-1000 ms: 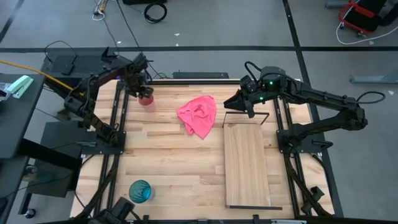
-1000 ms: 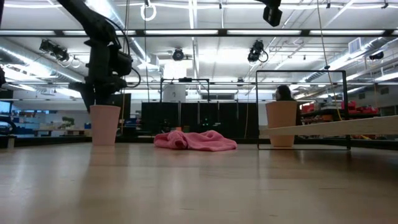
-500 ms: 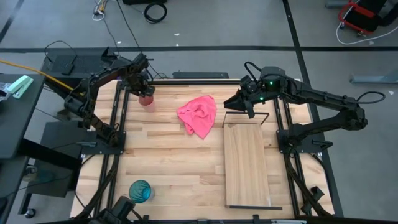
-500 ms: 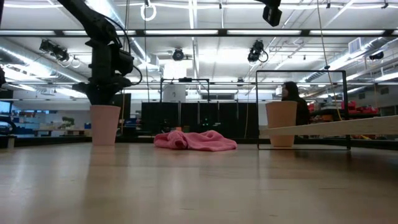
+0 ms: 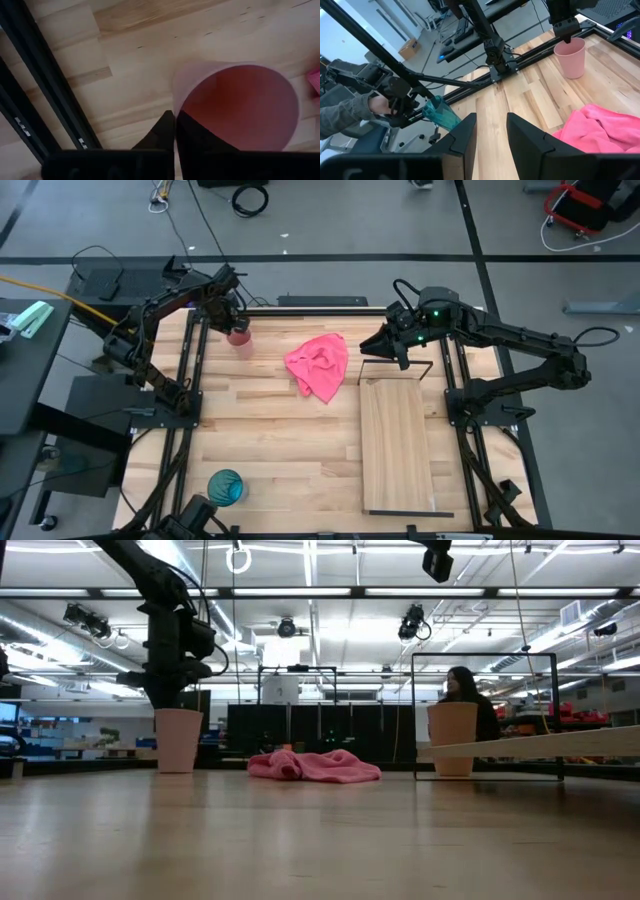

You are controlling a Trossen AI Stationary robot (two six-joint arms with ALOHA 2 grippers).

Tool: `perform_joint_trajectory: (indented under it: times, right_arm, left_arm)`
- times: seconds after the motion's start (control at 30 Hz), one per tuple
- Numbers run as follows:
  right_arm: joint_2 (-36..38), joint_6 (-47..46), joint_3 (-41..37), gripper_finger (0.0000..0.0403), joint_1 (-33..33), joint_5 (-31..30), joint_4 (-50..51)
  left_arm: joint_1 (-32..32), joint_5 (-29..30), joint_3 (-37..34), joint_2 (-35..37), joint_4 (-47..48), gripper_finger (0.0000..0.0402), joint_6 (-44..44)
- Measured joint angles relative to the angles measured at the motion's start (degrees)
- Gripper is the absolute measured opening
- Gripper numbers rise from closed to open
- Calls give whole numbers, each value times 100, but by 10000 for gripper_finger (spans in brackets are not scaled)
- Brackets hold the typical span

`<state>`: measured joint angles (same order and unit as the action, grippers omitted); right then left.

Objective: Stack small to large cups/mugs on shelf
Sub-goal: Put the pink cup on the shelf

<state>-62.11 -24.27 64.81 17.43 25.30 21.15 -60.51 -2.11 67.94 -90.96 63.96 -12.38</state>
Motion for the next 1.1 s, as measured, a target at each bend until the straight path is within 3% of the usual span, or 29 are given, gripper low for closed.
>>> perform_joint_trajectory:
  times: [0.3,0.53,0.87,1.1]
  right_arm:
    - [0,0,-1,114,0,-1,-2]
    - [0,0,-1,114,50,-20,-2]
    - [4,-105,-1,114,55,-22,586]
    - [99,-125,-6,114,36,-22,1463]
  left_arm:
    - [49,-503,92,109,109,9,0]
    - [549,-493,1217,190,954,8,15]
    - [2246,133,3685,192,1931,8,-277]
    - [3656,534,4414,124,2002,8,-950]
